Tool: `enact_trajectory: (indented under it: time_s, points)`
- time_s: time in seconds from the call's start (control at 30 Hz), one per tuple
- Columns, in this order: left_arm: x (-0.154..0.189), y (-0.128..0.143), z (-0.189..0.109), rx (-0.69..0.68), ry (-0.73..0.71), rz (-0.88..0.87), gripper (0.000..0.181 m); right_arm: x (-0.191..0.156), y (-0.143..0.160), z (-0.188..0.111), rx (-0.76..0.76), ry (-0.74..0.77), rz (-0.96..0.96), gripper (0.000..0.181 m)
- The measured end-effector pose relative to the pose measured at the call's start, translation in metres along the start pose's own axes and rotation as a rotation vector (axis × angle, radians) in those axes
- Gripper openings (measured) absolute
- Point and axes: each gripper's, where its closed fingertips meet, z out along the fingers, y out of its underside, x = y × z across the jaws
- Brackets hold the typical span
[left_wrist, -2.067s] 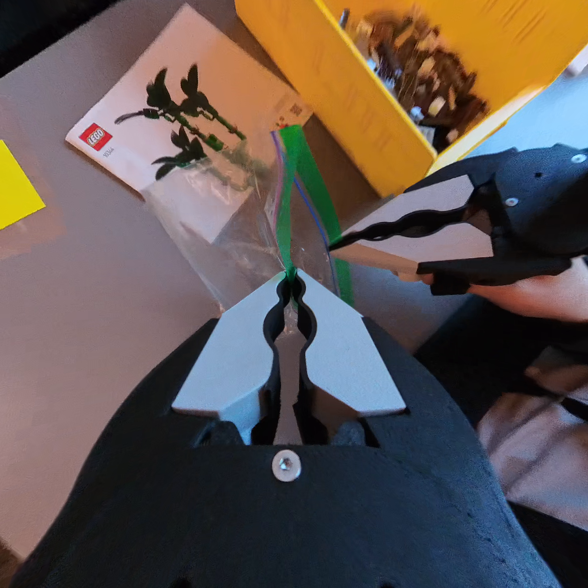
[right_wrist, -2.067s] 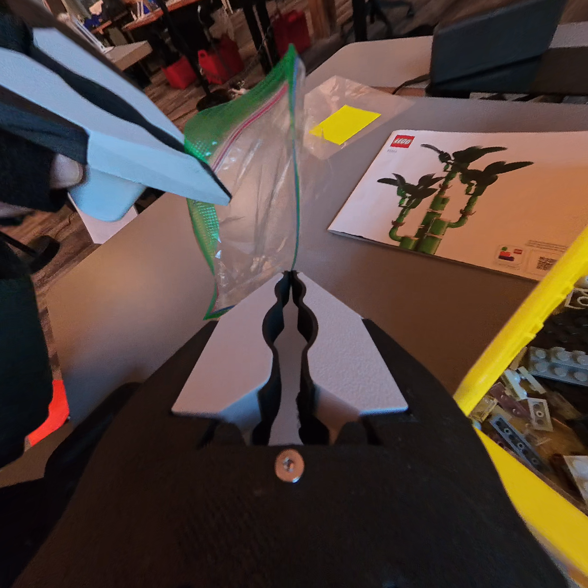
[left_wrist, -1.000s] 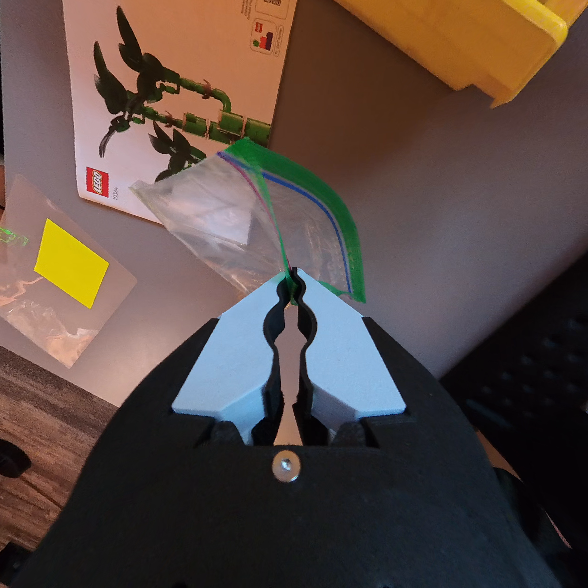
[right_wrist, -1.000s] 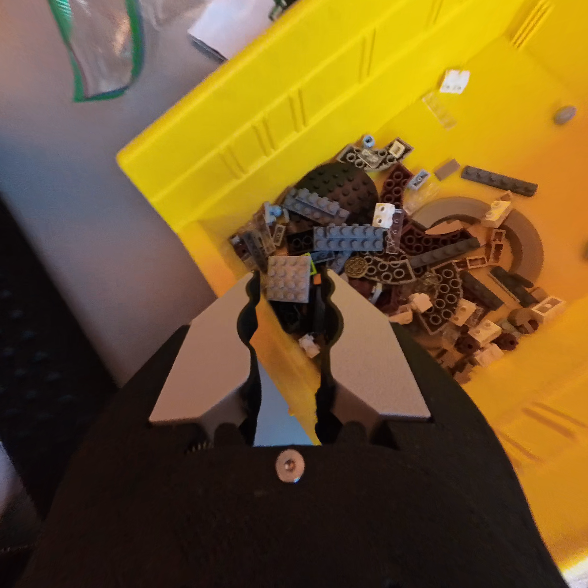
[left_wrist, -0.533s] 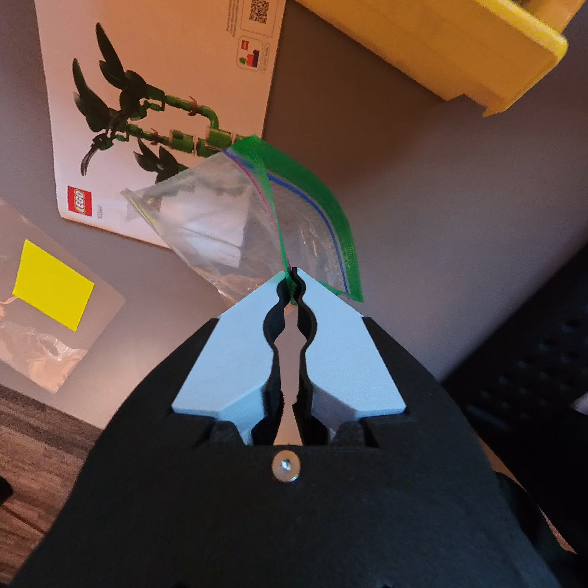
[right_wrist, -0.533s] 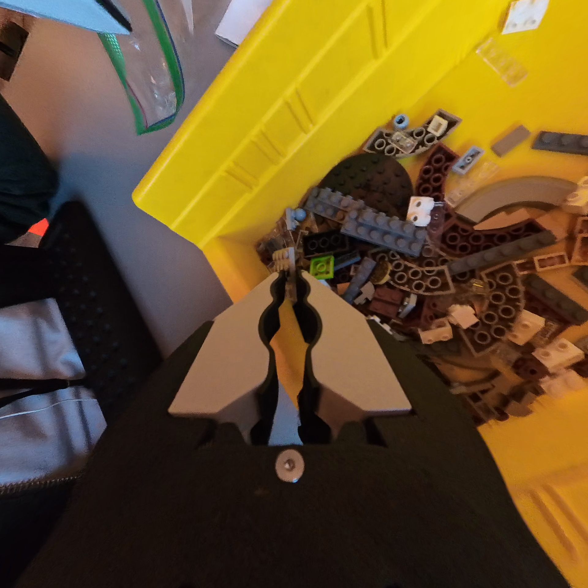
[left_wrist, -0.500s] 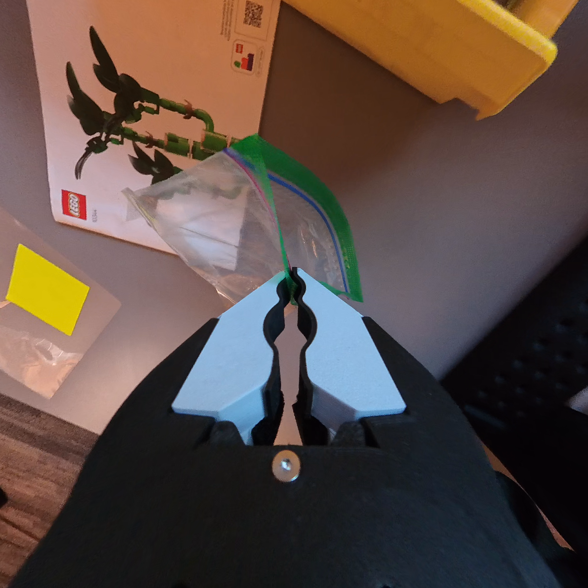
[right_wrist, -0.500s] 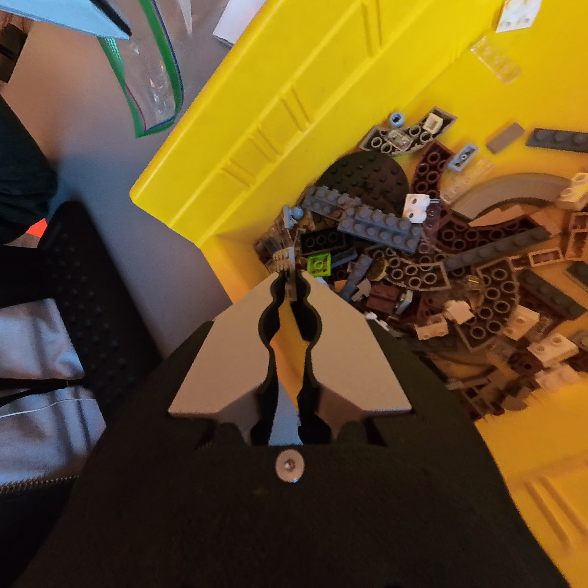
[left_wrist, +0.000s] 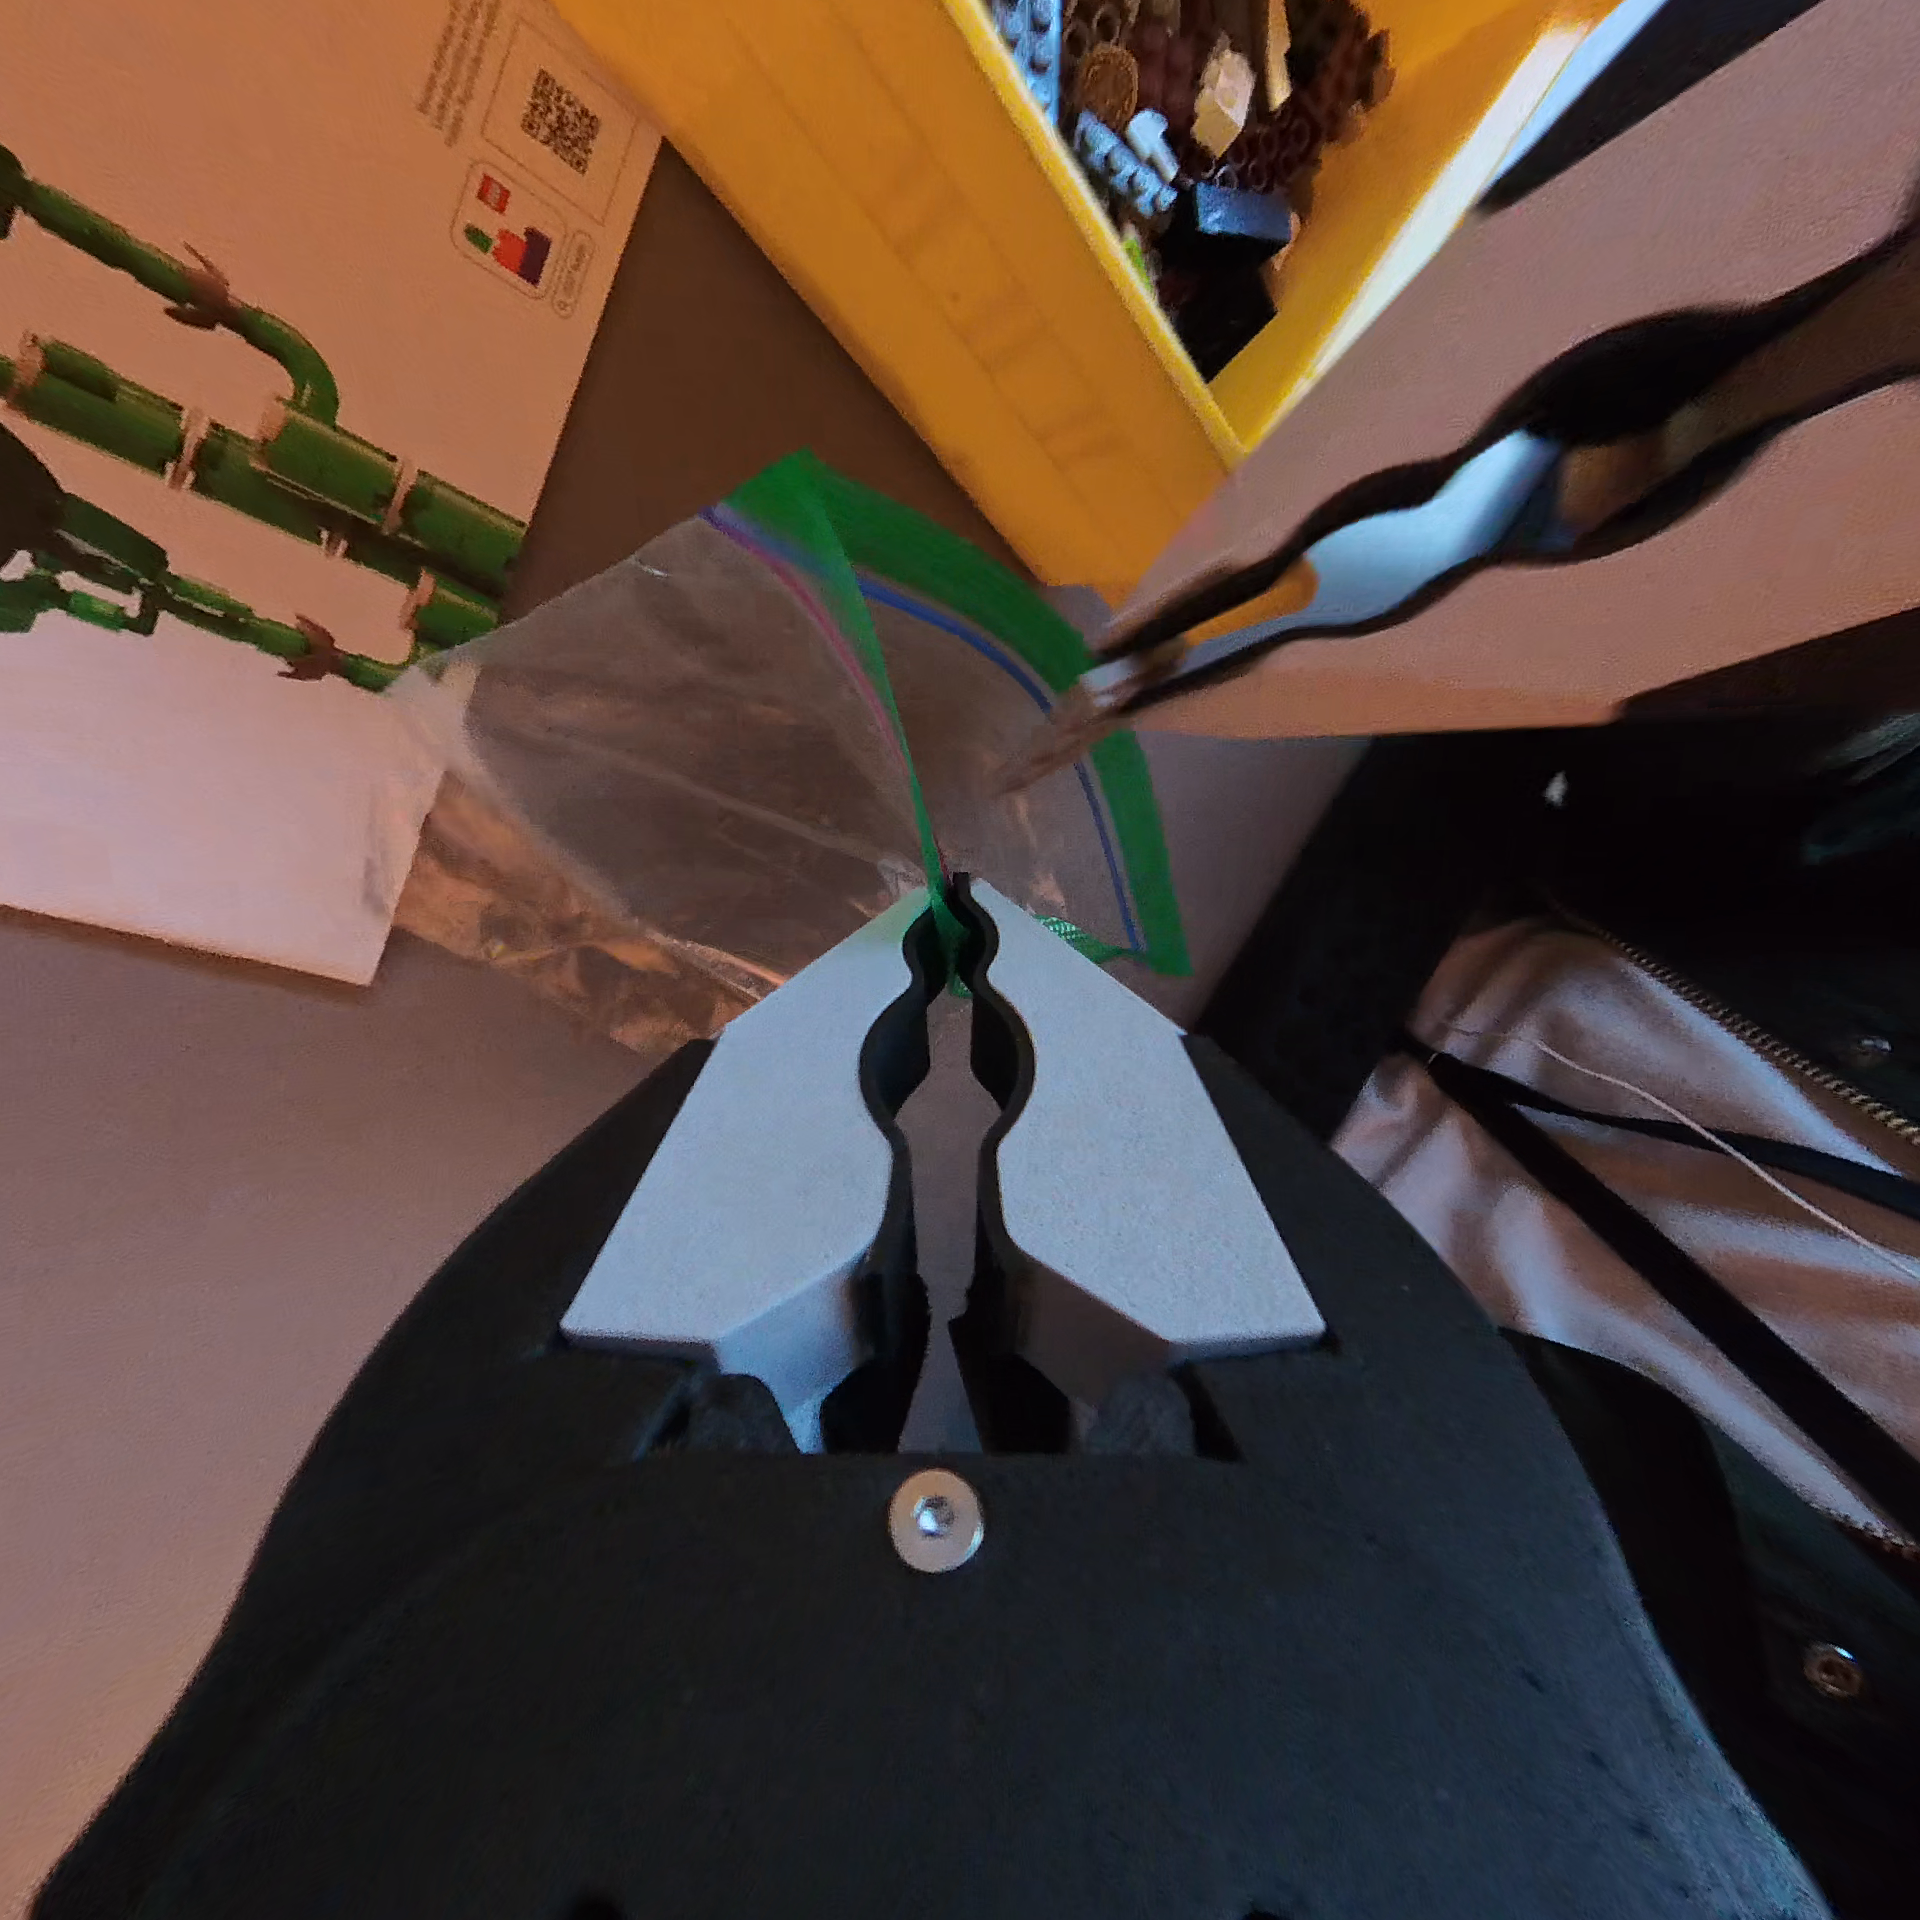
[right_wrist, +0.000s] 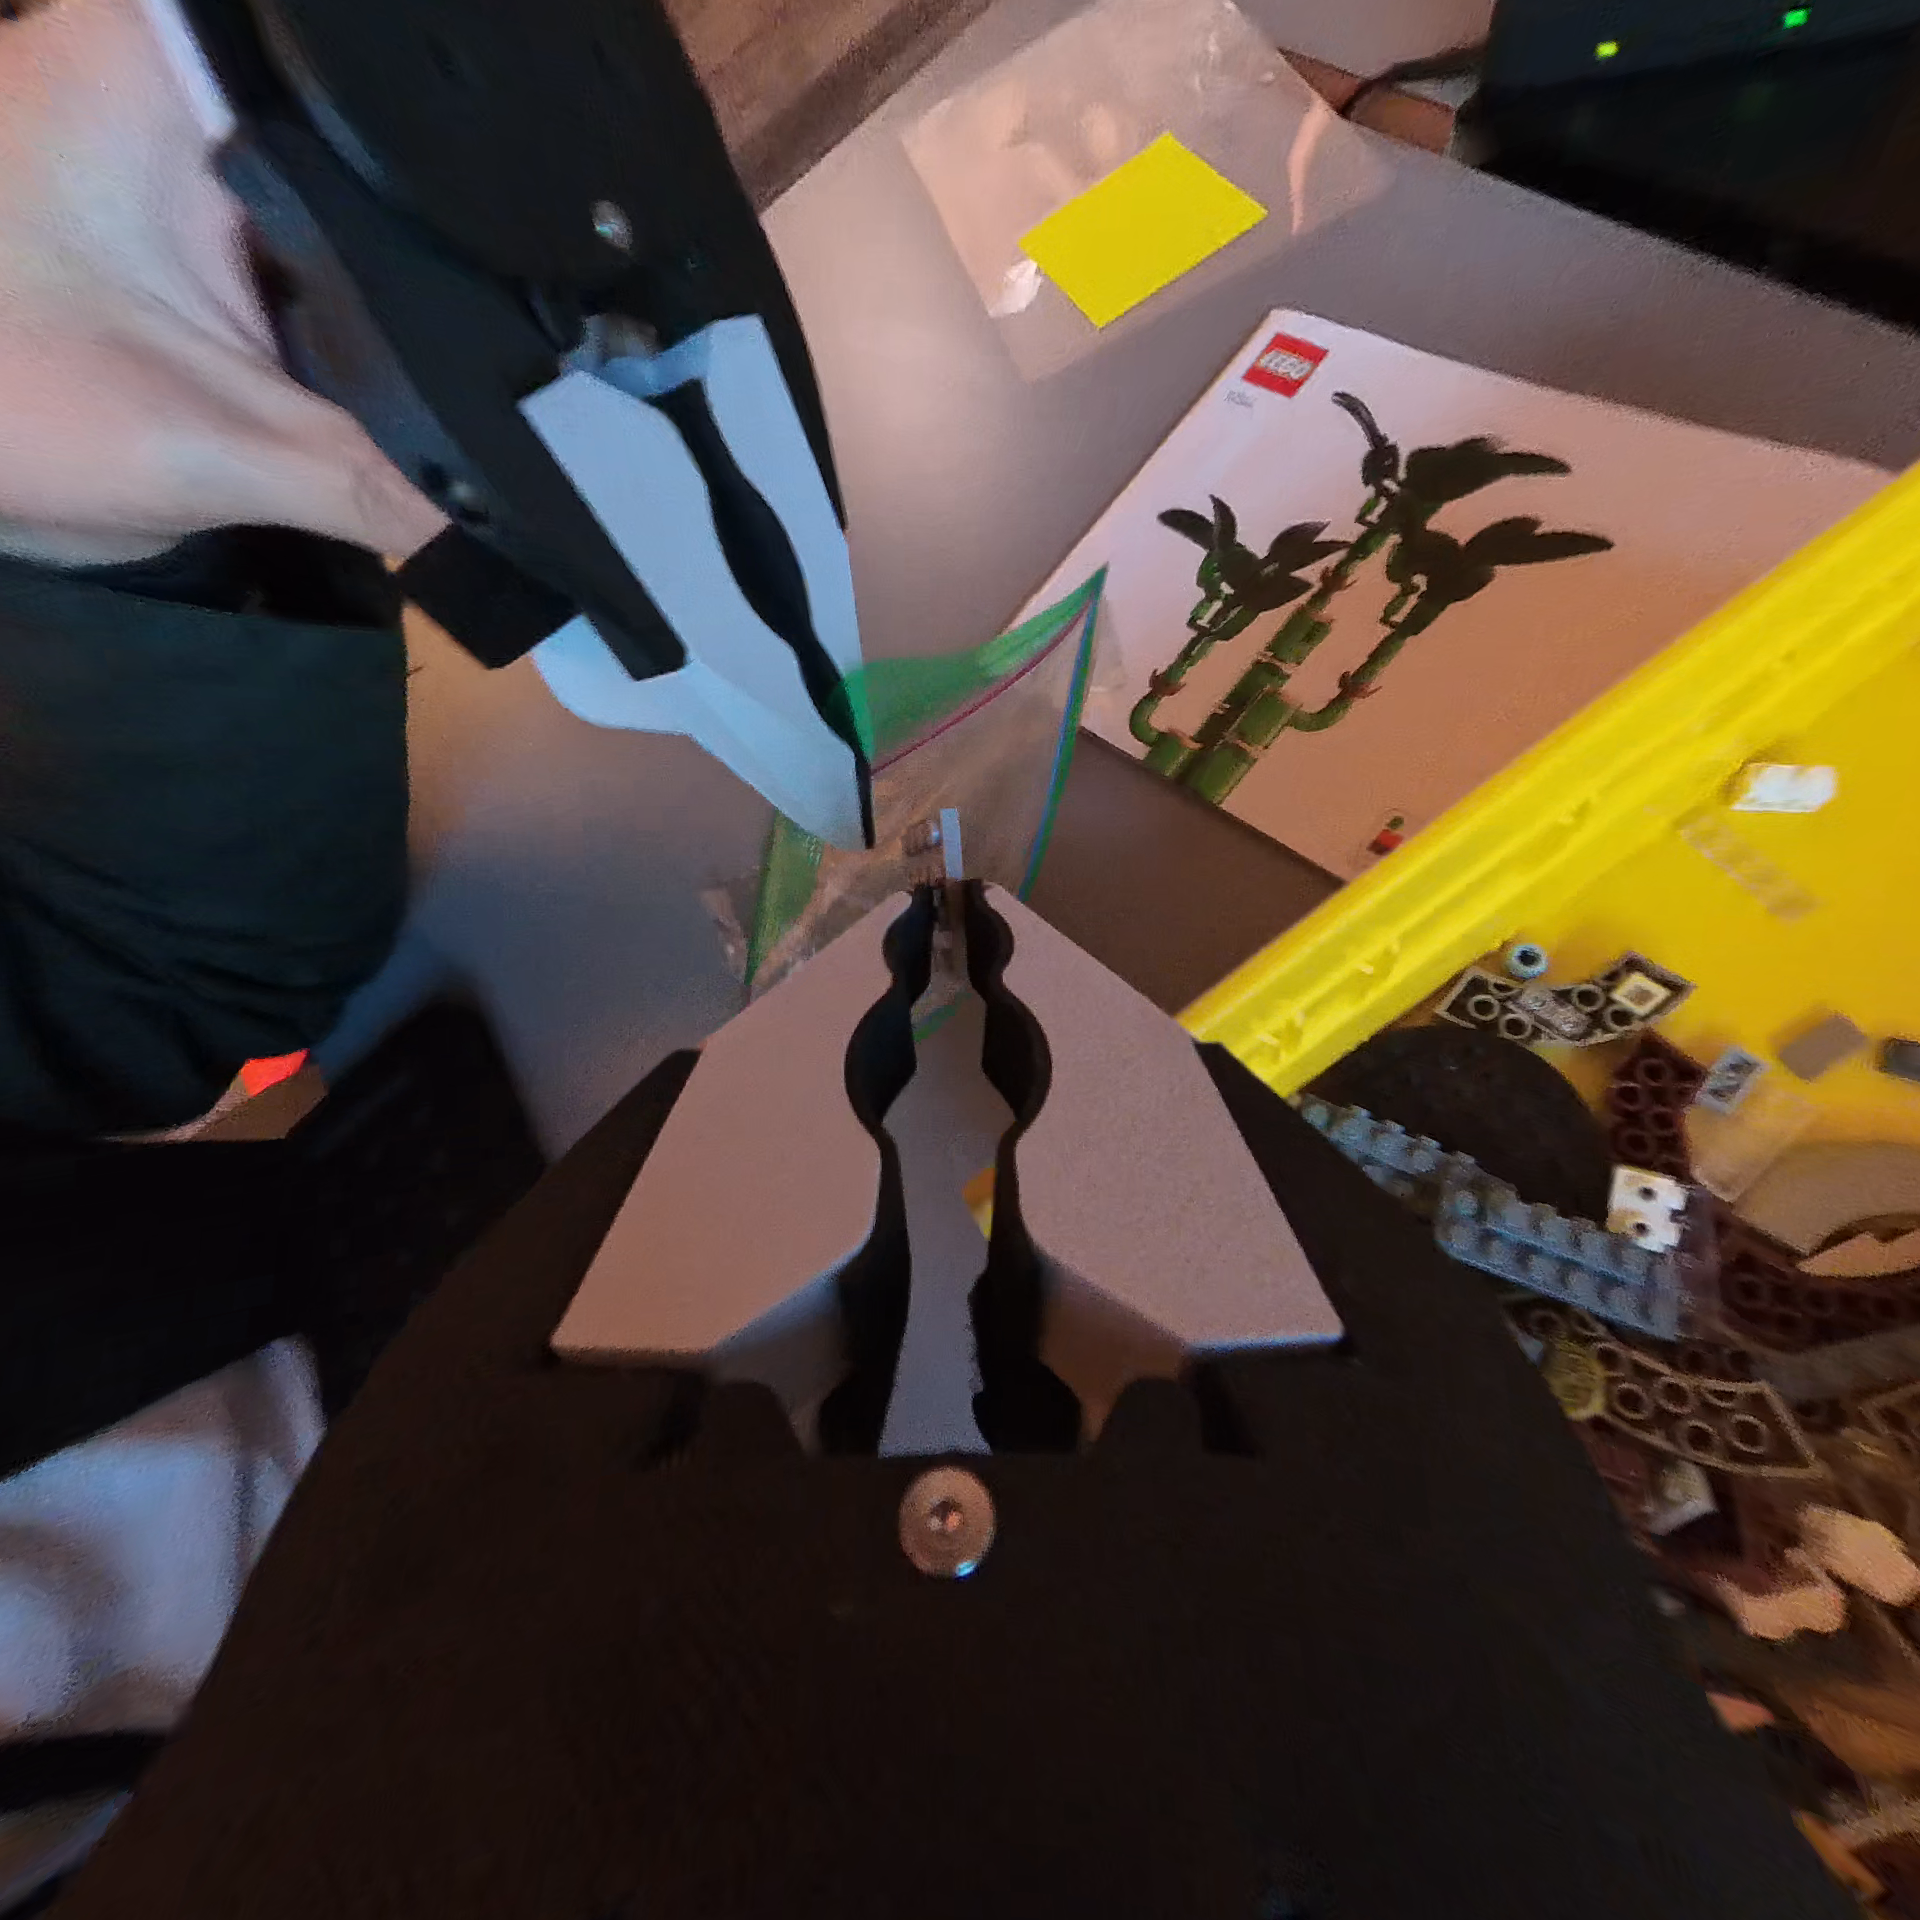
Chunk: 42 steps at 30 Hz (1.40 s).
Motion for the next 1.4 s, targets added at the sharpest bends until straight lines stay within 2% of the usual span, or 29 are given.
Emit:
enact_trajectory:
  time_s: [0.13, 0.2, 0.23, 0.33, 0.43, 0.53, 0.63, 0.7, 0.77, 0.87, 0.97, 1.1, 1.2, 1.27, 1.33, 1.4]
  points:
    - [0.008, -0.004, -0.001, 0.023, 0.045, 0.002, 0.0, 0.003, -0.004, 0.015, -0.043, 0.109, -0.078, 0.006]
    - [0.006, -0.001, 0.0, 0.003, 0.031, 0.005, 0.0, -0.007, -0.011, 0.007, -0.021, 0.047, -0.098, 0.019]
    - [0.006, -0.001, 0.0, 0.003, 0.034, 0.005, 0.0, -0.008, -0.015, -0.003, 0.013, 0.025, -0.104, 0.021]
    - [0.004, -0.002, -0.004, 0.019, 0.026, 0.001, 0.0, 0.021, -0.026, -0.047, 0.106, 0.083, -0.156, 0.021]
    - [0.0, -0.002, -0.009, 0.033, 0.012, -0.006, 0.0, 0.07, -0.009, -0.077, 0.106, 0.2, -0.29, 0.021]
    - [-0.001, -0.003, -0.012, 0.046, 0.007, -0.002, 0.0, 0.099, 0.034, -0.063, -0.018, 0.161, -0.23, 0.032]
    - [0.0, -0.003, -0.011, 0.043, 0.003, 0.004, 0.0, 0.114, 0.066, -0.042, -0.242, 0.251, -0.403, 0.042]
    - [0.001, -0.003, -0.01, 0.036, 0.001, 0.012, 0.0, 0.122, 0.07, -0.037, -0.358, 0.339, -0.519, 0.038]
    - [0.003, -0.003, -0.008, 0.029, 0.001, 0.023, 0.0, 0.124, 0.07, -0.032, -0.404, 0.366, -0.598, 0.03]
    - [0.005, -0.002, -0.007, 0.023, 0.002, 0.035, 0.0, 0.138, 0.077, -0.034, -0.514, 0.384, -0.667, 0.033]
    - [0.006, -0.002, -0.007, 0.021, 0.003, 0.041, 0.0, 0.138, 0.081, -0.023, -0.551, 0.292, -0.698, 0.036]
    - [0.005, -0.002, -0.005, 0.015, 0.006, 0.041, 0.0, 0.139, 0.08, -0.015, -0.581, 0.249, -0.698, 0.02]
    - [0.004, -0.004, -0.005, 0.023, 0.014, 0.039, 0.0, 0.131, 0.069, -0.026, -0.519, 0.22, -0.687, 0.02]
    - [0.003, -0.007, -0.003, 0.032, 0.023, 0.034, 0.0, 0.118, 0.04, -0.042, -0.393, 0.228, -0.675, 0.02]
    - [0.003, -0.01, -0.002, 0.04, 0.039, 0.027, 0.0, 0.076, -0.001, -0.059, -0.186, 0.139, -0.669, 0.02]
    - [0.004, -0.013, 0.0, 0.047, 0.057, 0.018, 0.0, 0.005, -0.046, -0.075, 0.097, -0.061, -0.701, 0.019]
